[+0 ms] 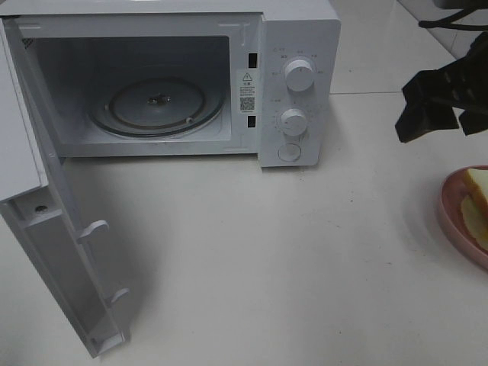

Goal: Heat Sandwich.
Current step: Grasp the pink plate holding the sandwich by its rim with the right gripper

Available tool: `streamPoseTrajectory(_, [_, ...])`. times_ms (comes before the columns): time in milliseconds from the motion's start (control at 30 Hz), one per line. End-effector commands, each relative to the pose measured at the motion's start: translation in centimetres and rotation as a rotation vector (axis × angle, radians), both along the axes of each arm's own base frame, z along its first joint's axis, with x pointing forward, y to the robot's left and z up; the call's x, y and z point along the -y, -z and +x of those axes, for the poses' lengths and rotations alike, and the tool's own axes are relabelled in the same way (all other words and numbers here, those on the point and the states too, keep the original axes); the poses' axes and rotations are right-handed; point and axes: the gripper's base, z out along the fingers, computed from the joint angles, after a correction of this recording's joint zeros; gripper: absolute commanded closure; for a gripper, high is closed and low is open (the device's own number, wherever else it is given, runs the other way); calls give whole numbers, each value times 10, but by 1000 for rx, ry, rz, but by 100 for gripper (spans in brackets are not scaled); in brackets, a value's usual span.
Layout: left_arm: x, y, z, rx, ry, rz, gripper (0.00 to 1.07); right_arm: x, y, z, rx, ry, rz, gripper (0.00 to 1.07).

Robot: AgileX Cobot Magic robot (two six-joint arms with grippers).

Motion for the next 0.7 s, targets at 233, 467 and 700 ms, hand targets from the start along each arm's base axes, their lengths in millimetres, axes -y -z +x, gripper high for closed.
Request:
streamPoseTrajectory(233, [0, 0, 0, 16, 6, -6, 30, 36, 34, 32, -196, 131, -71, 34])
streamPoseTrajectory(467, [0, 0, 0, 16, 6, -6, 30, 39, 63, 46, -269, 149, -115, 34])
streamPoseTrajectory(700, [0, 0, 0, 16, 6, -6, 30, 38, 91, 59, -292, 163, -118, 34])
